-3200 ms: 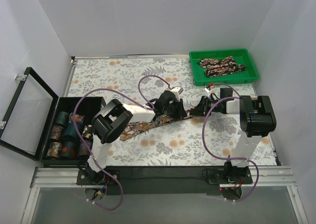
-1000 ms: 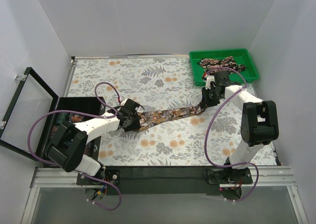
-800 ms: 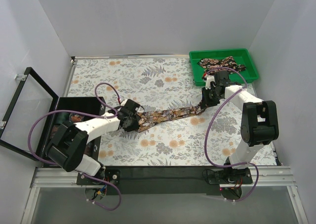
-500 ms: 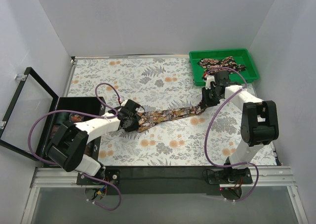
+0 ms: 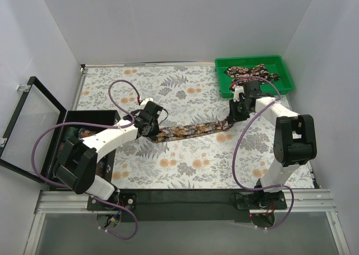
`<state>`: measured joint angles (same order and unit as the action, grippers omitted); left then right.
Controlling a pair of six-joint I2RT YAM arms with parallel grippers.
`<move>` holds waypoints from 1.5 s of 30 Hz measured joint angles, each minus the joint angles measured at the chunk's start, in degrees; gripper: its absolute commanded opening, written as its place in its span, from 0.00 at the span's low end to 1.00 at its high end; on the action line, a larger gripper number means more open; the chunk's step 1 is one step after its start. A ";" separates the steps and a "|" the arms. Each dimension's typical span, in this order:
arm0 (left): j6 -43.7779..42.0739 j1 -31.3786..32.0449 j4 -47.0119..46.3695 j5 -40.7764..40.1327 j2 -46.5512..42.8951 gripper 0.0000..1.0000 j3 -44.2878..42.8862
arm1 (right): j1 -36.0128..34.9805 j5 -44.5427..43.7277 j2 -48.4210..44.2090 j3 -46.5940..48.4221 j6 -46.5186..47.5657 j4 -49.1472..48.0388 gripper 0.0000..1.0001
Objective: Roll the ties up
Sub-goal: Roll the tie
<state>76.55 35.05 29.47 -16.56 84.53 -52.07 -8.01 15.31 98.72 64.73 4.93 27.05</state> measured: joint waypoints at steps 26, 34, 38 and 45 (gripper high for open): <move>-6.62 -2.97 0.37 -3.93 7.93 0.72 -2.78 | 0.00 -2.78 0.00 0.00 0.02 -0.02 0.01; -11.15 -2.97 -1.42 1.77 8.04 0.72 -7.96 | 0.00 -3.87 -0.04 0.00 0.02 -0.02 0.01; -13.75 -2.97 -2.23 6.23 8.92 0.70 -8.04 | 0.00 -4.52 -0.33 0.00 0.04 0.00 0.01; -18.84 -2.95 -2.36 11.50 11.98 0.65 -7.93 | 0.00 -5.42 -0.66 0.00 0.09 0.00 0.01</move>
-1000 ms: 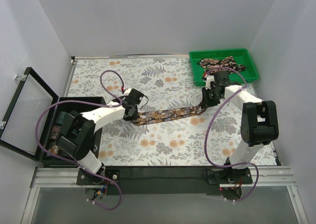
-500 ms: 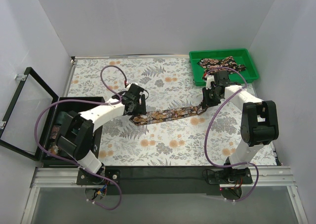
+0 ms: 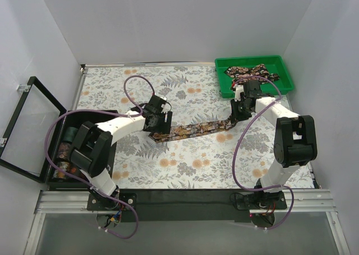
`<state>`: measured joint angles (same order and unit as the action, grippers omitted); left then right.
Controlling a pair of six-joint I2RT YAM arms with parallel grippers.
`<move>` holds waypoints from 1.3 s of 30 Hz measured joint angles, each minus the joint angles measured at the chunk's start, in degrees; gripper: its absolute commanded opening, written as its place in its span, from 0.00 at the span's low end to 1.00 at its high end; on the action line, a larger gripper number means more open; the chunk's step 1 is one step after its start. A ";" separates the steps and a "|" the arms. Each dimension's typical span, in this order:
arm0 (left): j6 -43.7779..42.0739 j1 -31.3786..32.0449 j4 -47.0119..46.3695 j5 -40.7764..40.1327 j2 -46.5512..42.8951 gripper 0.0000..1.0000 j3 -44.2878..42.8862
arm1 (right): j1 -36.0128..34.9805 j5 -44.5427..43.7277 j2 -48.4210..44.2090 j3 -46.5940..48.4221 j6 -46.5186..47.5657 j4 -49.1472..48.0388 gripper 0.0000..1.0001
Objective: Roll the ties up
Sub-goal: Roll the tie
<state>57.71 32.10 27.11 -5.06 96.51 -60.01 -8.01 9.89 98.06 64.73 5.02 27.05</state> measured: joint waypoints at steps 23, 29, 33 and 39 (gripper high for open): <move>-1.29 -0.04 -5.33 0.37 3.32 0.39 1.57 | -9.84 -22.64 2.73 8.68 -1.73 6.27 0.01; -0.87 0.07 -7.02 2.89 2.86 0.40 2.34 | -14.05 -33.03 7.80 12.94 -4.87 9.16 0.02; -0.24 1.03 -7.74 4.74 2.29 0.41 3.08 | -16.81 -39.63 10.51 15.80 -6.80 11.32 0.03; 1.27 2.27 -7.74 6.73 0.85 0.46 4.63 | -21.22 -47.80 13.88 18.12 -8.35 12.96 0.04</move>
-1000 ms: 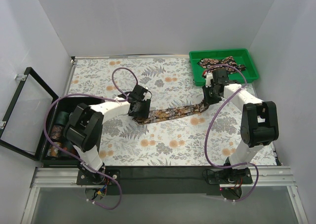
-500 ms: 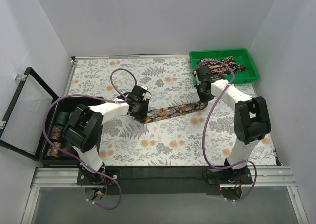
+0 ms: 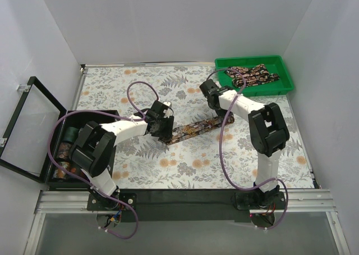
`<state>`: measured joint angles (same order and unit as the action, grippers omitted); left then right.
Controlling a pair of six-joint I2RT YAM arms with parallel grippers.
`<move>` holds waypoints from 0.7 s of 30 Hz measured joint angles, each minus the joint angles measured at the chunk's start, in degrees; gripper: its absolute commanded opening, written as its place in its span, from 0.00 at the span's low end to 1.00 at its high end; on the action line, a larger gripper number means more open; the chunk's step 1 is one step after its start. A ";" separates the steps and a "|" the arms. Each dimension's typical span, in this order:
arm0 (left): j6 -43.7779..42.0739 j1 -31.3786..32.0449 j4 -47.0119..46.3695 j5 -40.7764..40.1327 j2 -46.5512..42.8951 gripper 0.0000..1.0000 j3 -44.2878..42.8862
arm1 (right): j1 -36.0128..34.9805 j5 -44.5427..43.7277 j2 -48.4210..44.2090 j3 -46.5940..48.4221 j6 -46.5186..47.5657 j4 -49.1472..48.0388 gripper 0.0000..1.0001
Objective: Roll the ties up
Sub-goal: Roll the tie
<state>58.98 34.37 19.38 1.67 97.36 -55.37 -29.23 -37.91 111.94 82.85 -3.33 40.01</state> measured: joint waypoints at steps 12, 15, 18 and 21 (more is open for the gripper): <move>0.90 0.00 0.09 -0.04 -0.52 0.50 0.39 | -7.76 -6.62 5.86 0.74 0.09 0.59 0.17; 1.01 0.00 0.07 -0.02 -0.57 0.52 0.39 | -8.09 -5.70 6.32 0.52 0.76 0.44 0.27; 1.14 0.17 0.13 -0.50 -0.68 0.55 0.39 | -8.13 -3.43 6.27 -0.33 1.88 -0.28 0.30; 1.29 0.33 0.20 -0.83 -0.72 0.57 0.39 | -8.15 -1.64 5.99 -1.14 2.89 -0.83 0.37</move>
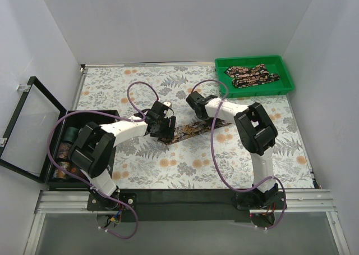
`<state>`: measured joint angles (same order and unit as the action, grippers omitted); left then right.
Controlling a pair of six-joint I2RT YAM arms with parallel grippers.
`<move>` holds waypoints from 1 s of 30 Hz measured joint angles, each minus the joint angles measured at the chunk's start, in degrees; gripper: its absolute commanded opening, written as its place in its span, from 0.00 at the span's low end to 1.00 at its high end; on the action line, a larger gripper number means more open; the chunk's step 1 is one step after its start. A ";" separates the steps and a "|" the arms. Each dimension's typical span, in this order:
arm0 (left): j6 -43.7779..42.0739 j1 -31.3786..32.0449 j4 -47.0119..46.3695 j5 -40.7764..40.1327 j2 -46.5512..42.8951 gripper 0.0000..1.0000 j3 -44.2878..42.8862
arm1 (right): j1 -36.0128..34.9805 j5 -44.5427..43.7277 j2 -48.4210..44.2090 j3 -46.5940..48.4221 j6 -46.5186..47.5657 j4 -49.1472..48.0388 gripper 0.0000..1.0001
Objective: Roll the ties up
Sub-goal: Roll the tie
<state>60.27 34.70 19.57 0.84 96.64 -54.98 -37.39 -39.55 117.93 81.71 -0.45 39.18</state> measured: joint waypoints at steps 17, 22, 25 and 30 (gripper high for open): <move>0.76 -0.02 2.73 -2.19 -2.80 0.70 0.07 | 0.02 12.76 -6.78 -1.81 2.38 -0.11 0.65; 3.52 -0.02 4.11 -2.25 -5.42 0.72 -1.70 | 0.02 15.93 -10.64 -1.81 2.36 -0.09 0.73; 6.12 0.00 4.37 -1.75 -5.79 0.72 -4.96 | 0.52 17.97 -13.38 -1.79 2.56 -0.11 0.77; 9.60 1.29 3.85 0.04 -4.07 0.73 -12.79 | 6.38 26.49 -18.01 -3.32 2.82 -2.29 0.85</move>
<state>69.87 35.99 23.42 0.89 92.58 -67.77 -31.00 -13.06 99.92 78.39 2.37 36.88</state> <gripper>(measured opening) 0.726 0.815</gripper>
